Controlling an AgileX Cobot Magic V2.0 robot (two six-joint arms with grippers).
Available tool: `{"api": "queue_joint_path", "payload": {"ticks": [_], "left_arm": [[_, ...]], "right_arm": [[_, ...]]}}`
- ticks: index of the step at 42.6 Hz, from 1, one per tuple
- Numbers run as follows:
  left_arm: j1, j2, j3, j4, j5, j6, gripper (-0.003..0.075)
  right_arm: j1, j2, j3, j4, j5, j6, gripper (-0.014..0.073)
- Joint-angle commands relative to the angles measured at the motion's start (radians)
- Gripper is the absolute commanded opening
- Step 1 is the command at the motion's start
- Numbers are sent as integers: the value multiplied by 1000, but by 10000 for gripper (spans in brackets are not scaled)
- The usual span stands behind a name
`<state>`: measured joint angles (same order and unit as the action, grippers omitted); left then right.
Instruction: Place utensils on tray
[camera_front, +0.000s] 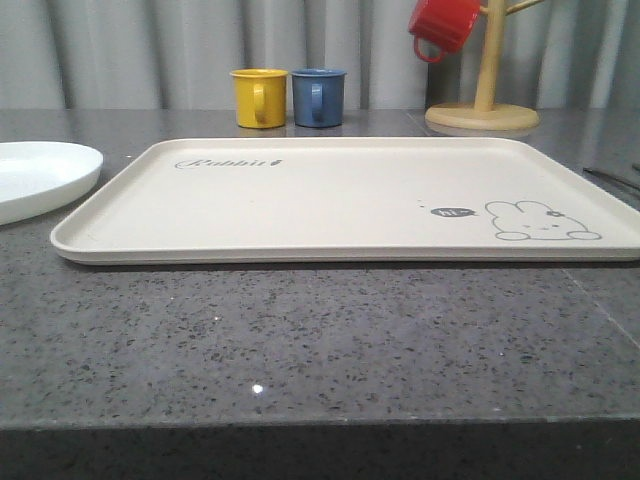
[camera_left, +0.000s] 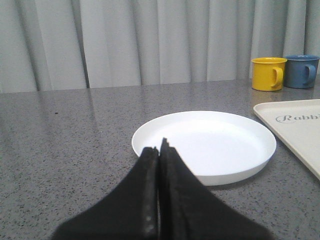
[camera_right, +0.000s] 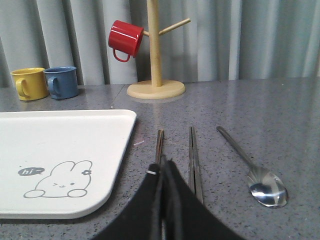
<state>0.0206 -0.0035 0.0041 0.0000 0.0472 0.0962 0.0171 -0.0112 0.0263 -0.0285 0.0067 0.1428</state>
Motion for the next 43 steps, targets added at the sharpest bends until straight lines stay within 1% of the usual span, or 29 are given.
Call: {"api": "queue_joint_path", "payload": {"ticks": [1,25,33,35,38,43], "left_arm": [[-7,-24,5,0,-82,-8,-20],[-7,-24,5,0,-82,-8,-20],[-7,-24,5,0,-84,-8,-20],[-7,-24,5,0,-103,-8,-20],[-7,-24,-4,-6,-173,-8,-20],[-9,-18,-83,-16,-199,-8,-20]], "right_arm": [[-5,-16,-4,-8,-86,-6,-67],[-5,-16,-4,-8,-86,-6,-67],[-5,-16,-7,-8,-153,-6,-67],[-5,-16,-18,-8,-152,-6,-67],[-5,-16,-60,-8,-129,-6,-67],[-5,-16,-180,-8,-27,-6,-67]]}}
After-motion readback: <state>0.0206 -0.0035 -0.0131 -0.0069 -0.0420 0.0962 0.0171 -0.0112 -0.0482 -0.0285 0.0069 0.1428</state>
